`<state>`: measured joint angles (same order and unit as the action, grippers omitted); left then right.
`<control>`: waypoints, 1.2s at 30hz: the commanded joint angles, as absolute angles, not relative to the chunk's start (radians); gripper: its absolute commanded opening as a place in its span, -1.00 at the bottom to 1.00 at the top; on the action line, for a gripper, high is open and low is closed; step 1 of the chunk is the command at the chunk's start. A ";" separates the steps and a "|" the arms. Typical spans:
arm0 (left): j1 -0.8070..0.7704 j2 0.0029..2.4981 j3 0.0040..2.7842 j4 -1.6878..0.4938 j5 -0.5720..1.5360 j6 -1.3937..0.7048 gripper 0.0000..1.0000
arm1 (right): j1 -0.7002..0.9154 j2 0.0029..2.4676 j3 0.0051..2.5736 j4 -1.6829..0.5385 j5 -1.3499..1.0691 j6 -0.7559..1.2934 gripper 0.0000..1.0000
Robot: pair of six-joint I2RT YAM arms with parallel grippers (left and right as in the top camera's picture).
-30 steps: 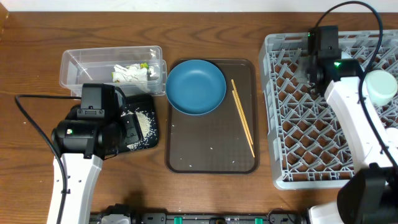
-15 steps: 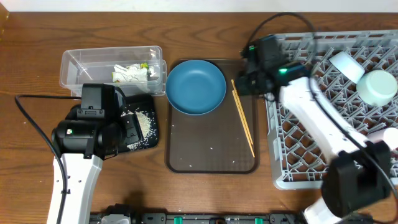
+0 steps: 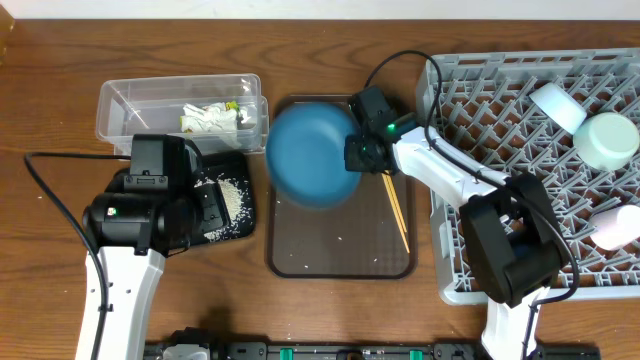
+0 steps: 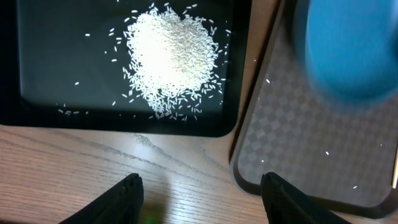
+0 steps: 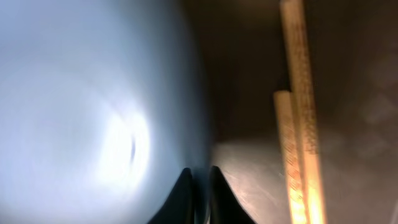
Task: Sort waste into correct bins and load items into the dishwasher rack
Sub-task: 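Reach the right gripper to the dark teal plate and grasp its rim, then lift the dark teal plate with the right gripper over the rack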
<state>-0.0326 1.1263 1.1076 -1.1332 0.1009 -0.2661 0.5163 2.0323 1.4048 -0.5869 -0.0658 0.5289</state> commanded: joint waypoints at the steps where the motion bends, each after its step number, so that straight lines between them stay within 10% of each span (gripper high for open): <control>1: -0.027 1.132 1.105 -1.137 0.093 -0.268 0.28 | 0.519 2.045 1.407 -0.591 -0.013 0.583 -0.98; 13: -0.027 1.132 1.105 -1.137 0.093 -0.268 0.28 | 0.430 1.751 1.409 -0.591 0.252 0.393 -0.98; 27: -0.027 1.132 1.105 -1.137 0.093 -0.268 0.28 | 0.292 1.551 1.409 -0.428 1.405 -0.073 -0.97; 36: -0.027 1.132 1.105 -1.136 0.093 -0.268 0.28 | 0.182 1.621 1.406 -0.434 1.439 -0.072 -0.98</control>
